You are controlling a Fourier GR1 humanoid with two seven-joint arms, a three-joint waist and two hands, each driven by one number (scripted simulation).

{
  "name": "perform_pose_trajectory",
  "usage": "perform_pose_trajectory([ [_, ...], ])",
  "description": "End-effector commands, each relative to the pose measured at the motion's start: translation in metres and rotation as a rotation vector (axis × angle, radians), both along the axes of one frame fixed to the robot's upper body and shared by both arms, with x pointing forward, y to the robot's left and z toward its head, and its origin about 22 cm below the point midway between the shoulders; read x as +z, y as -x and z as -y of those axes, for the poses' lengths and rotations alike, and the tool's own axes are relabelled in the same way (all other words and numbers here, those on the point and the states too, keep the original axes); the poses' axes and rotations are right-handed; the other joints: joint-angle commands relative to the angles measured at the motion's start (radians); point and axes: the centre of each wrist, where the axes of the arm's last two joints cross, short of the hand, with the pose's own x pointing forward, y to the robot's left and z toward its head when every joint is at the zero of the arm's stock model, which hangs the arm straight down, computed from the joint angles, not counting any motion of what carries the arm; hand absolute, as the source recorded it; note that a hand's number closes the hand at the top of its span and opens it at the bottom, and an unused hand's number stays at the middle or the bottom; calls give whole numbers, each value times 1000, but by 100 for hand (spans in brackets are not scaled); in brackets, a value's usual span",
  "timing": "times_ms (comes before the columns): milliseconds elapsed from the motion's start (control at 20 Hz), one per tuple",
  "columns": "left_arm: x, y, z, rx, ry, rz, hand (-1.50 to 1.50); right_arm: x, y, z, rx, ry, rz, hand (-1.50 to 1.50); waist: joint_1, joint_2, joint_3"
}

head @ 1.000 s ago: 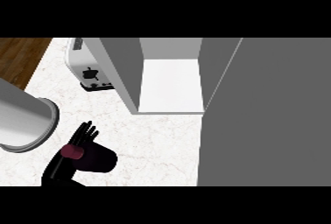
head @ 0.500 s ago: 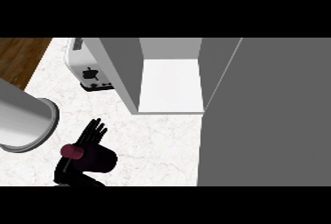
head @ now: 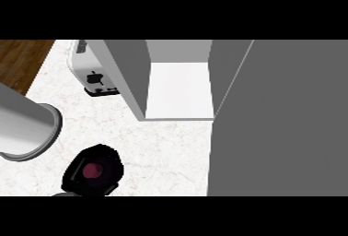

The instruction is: Pick up the wine, place it into the cabinet and close the cabinet

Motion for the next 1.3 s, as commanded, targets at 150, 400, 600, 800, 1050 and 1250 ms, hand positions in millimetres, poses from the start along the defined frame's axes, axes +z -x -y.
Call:
perform_pose_trajectory([
  [150, -3, 4, 15, -64, -102, 174, 150, 7, 23, 21, 47, -25, 64, -150, -5, 2, -1],
  [400, 6, 20, -18, 353, -110, 151, 150, 5, 18, 5, 44, -30, 50, -150, 11, -2, 0],
  [600, 14, 20, -23, 500, -131, 214, 150, 12, 27, 4, 46, -19, 47, -150, 5, -1, -1],
  [800, 46, 4, -15, 551, -177, 316, 150, 9, 18, -9, 56, -37, 26, -150, 12, -1, -1],
  [1050, 78, 23, -2, 478, -50, 338, 150, 13, 31, 4, 45, -44, 35, -150, 11, -4, 0],
  [1250, 111, 11, 33, 434, -15, 336, 150, 1, 13, 7, 59, -32, 31, -150, 8, 0, 0],
])
